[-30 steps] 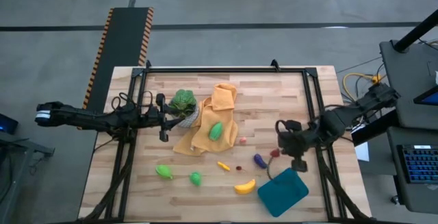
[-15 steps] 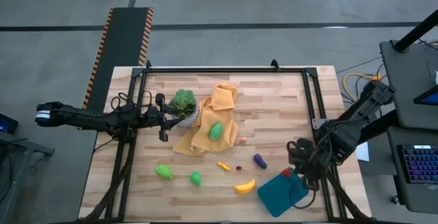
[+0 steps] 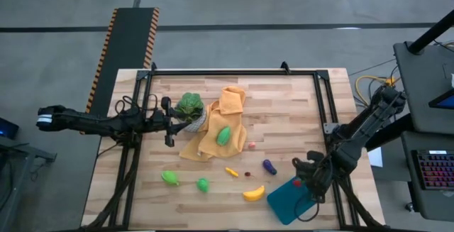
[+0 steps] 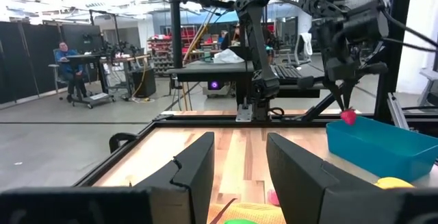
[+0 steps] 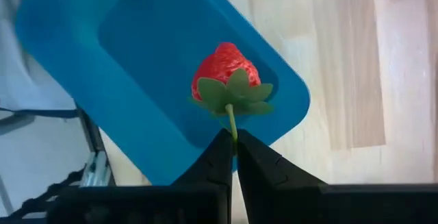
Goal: Pick and placing Produce into tupperware
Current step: Put the strawberry into the blue bin
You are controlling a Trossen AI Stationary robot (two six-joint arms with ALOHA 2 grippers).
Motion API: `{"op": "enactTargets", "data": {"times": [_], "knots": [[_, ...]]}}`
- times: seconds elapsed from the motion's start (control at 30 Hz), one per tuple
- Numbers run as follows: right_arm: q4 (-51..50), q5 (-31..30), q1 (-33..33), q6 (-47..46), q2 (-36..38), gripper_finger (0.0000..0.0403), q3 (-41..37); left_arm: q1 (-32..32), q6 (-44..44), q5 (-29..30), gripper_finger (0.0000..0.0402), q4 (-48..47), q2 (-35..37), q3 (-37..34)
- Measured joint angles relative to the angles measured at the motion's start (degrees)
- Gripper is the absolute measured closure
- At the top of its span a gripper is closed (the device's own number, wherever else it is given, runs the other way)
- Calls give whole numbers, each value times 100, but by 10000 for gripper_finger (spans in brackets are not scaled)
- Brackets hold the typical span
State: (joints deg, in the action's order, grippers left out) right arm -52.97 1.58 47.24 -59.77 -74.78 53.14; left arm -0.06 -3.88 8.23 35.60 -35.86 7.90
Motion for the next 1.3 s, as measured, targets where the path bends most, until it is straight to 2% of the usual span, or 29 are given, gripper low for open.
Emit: {"op": "enactTargets", "data": {"times": [0.4,0.77,1.3], "knots": [[146,241,0,67,-783,394,3,-1,0,0,281,-1,-8,0],[249,155,0,144,-1215,394,5,-2,0,0,281,-9,-29,0],[304,-15,0,213,-1494,394,9,0,0,1,281,12,-105,-2]]}}
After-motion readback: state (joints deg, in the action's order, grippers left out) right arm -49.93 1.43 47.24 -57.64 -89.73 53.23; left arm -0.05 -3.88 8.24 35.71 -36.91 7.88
